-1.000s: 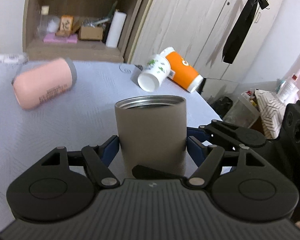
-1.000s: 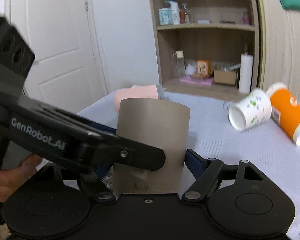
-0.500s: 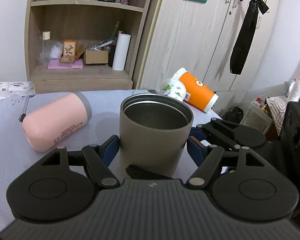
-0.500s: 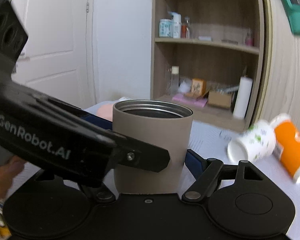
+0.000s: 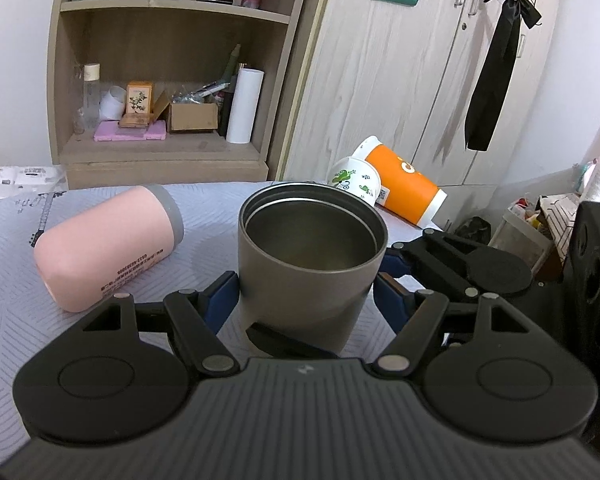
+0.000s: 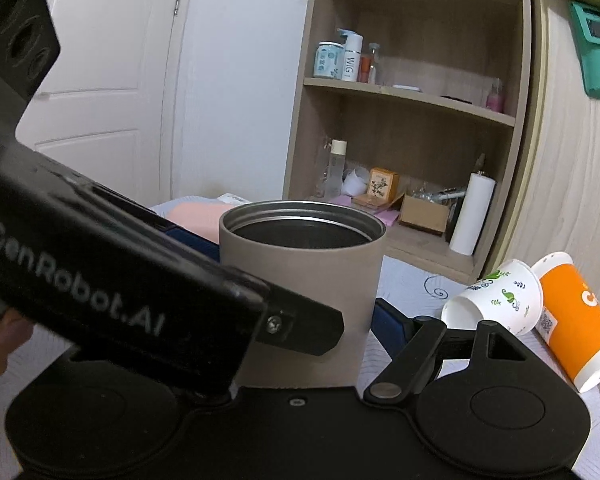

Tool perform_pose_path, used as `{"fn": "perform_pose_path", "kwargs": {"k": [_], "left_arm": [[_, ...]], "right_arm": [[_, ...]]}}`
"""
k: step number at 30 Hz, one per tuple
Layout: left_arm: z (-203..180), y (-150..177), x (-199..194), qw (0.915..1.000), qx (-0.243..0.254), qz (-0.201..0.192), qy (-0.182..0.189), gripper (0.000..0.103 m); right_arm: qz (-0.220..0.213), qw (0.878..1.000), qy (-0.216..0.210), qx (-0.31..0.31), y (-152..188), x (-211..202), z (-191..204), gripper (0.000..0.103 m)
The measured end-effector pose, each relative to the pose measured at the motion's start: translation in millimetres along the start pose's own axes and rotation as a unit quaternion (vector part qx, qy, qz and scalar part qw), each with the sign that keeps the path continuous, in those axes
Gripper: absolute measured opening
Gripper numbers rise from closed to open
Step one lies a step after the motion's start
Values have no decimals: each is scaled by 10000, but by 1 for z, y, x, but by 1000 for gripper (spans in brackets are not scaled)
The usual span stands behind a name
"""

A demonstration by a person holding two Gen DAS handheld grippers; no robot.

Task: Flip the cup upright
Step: 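Rotate the taupe tumbler upright with both grippers and set it on the table, then open the right gripper and withdraw both grippers from the tumbler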

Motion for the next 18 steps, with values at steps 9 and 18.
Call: {"fn": "perform_pose_path", "kwargs": {"k": [9, 18], "left_arm": [[-4, 2, 4, 9998, -104, 114, 120, 76], [6, 22, -10, 9974, -687, 59, 185, 76]], "right_arm": [[124, 9998, -1, 143, 5, 2, -5, 86], [101, 9989, 122, 440, 17, -12, -8, 88]]}}
Point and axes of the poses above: each gripper's, at about its wrist camera, not at the fingertips, and x roughly the way its jaws point, z to its left, y to its underside, the point moved 3 cm from there along x, roughly the way its jaws point, and after that the axes turned 14 degrees about z, right-handed, at the moved point
